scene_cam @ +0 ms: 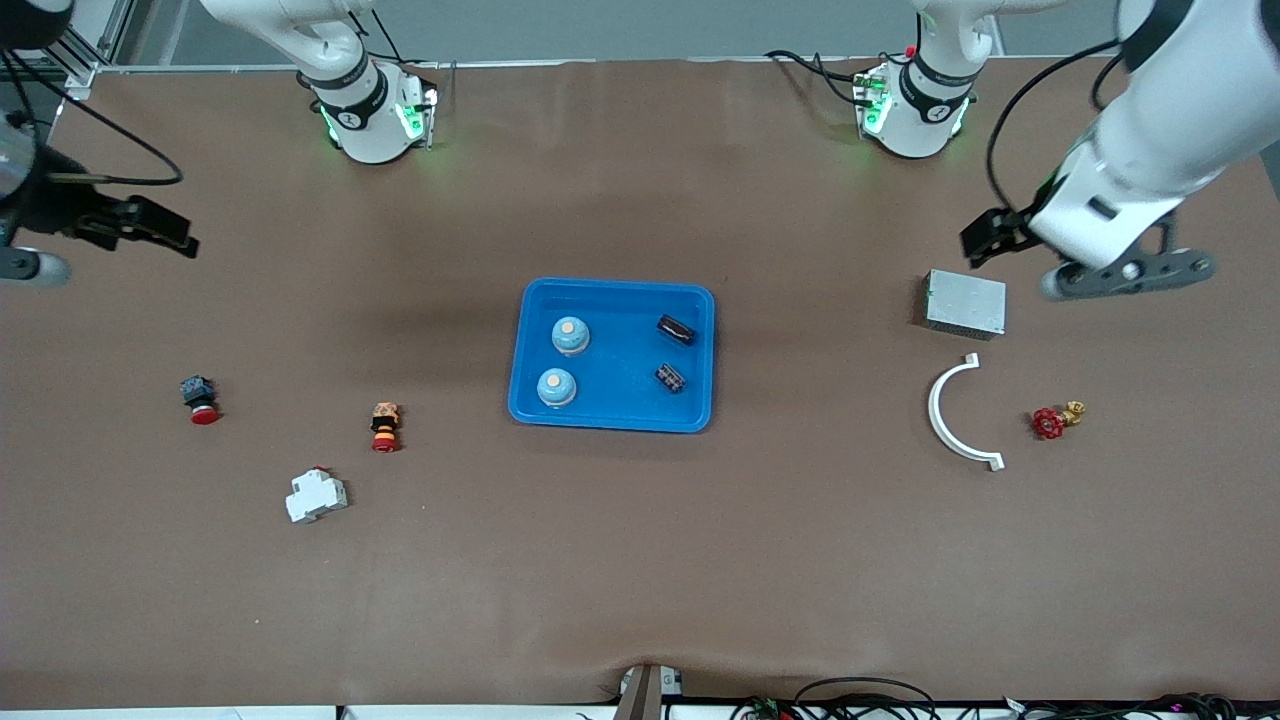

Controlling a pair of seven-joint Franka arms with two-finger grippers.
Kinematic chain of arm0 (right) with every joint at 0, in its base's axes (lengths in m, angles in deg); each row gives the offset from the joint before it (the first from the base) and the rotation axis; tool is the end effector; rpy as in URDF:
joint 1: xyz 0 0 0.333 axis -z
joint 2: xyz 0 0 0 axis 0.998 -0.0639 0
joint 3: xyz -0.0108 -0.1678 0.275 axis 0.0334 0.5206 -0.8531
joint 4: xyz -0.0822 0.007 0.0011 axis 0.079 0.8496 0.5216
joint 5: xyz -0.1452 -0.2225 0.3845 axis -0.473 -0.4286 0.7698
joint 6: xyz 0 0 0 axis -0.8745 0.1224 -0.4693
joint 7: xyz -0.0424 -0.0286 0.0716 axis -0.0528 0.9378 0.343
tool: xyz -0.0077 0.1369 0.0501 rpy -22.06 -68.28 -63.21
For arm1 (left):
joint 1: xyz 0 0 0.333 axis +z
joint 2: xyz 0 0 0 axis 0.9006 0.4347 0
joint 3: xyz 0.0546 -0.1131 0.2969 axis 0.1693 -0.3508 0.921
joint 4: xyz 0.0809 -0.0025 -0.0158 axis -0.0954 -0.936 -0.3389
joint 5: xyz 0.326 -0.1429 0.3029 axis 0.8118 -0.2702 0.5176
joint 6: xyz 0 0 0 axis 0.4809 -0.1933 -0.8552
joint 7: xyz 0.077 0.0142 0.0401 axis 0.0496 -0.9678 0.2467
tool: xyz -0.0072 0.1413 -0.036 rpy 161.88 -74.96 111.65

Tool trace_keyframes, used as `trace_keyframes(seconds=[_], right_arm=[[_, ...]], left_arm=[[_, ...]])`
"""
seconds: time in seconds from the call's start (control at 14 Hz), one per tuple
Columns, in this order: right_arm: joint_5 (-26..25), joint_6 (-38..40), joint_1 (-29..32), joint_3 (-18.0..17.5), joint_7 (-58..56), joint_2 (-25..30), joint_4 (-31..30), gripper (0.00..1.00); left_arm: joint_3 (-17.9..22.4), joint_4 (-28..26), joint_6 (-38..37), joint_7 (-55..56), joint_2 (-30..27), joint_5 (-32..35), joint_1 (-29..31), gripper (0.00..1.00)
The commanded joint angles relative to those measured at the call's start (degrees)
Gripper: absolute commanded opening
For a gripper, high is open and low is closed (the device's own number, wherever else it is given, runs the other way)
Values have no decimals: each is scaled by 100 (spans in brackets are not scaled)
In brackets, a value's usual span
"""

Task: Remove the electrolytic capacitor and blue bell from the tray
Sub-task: 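Reach the left gripper and the right gripper toward the blue tray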

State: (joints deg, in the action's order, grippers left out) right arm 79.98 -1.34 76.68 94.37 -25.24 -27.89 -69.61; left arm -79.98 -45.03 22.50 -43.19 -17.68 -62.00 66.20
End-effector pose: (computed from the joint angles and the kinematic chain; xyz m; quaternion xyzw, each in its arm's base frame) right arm 0.5919 0.0443 0.5662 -0.9943 0.0807 0.0689 0.0112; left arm 0.6173 -0.1799 0.5338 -0.9963 -0.0513 0.0599 0.0327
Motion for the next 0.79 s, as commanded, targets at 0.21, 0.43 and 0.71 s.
trace_keyframes(seconds=[0.21, 0.43, 0.71], right_arm=[[257, -1204, -1599, 3, 2066, 145, -1074, 100], [362, -2112, -2197, 3, 2666, 49, -1673, 100], [459, -2560, -2830, 3, 2719, -969, -1692, 100]], left_arm=[[-370, -195, 1065, 1739, 837, 172, -292, 100], [-370, -696, 1978, 2522, 1075, 163, -486, 100], [-378, -882, 3156, 4059, 1821, 163, -934, 94]])
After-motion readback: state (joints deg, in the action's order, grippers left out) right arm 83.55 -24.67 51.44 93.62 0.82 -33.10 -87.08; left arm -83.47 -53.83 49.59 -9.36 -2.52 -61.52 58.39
